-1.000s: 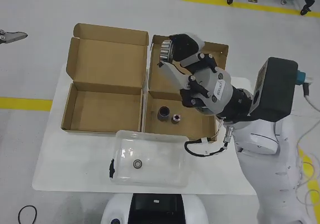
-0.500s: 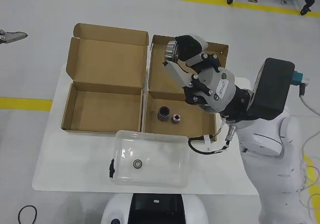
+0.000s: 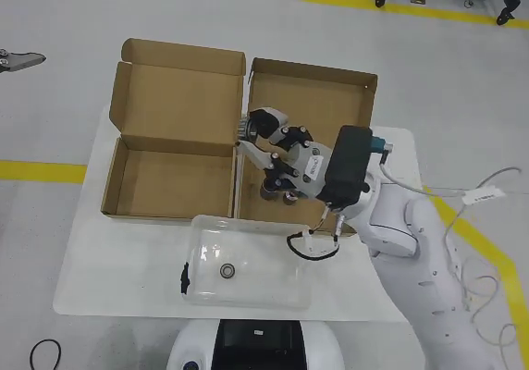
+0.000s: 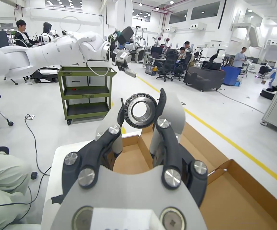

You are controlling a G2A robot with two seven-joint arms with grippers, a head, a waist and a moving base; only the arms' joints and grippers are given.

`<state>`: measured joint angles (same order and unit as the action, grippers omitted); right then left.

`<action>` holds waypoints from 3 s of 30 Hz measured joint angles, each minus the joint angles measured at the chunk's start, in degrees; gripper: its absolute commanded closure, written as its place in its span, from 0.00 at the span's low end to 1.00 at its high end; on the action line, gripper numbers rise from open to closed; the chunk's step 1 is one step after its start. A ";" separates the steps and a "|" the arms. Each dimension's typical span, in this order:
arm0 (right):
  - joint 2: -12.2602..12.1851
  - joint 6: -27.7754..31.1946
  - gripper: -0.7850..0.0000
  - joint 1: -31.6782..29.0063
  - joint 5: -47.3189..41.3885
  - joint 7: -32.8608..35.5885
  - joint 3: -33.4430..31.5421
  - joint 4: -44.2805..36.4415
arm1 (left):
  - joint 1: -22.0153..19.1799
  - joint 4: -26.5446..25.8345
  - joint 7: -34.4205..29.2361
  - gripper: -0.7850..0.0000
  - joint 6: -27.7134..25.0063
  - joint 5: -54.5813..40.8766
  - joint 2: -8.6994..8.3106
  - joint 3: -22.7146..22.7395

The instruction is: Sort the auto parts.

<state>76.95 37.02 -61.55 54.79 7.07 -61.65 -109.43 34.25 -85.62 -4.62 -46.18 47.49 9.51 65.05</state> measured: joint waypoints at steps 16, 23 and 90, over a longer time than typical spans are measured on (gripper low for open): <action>2.60 -4.39 1.00 2.62 2.76 -0.62 13.67 16.24 | 0.00 0.00 0.00 0.00 0.00 0.00 0.00 0.00; 4.99 -6.96 1.00 8.63 -0.56 2.94 18.98 26.35 | 0.00 0.00 0.00 0.00 0.00 0.00 0.00 0.00; 33.73 -10.99 0.51 35.68 -2.23 6.12 39.52 82.62 | 0.00 0.00 0.00 0.00 0.00 0.00 0.00 0.00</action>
<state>110.68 26.03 -25.87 52.56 13.20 -22.13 -26.81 34.25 -85.62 -4.62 -46.18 47.49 9.51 65.05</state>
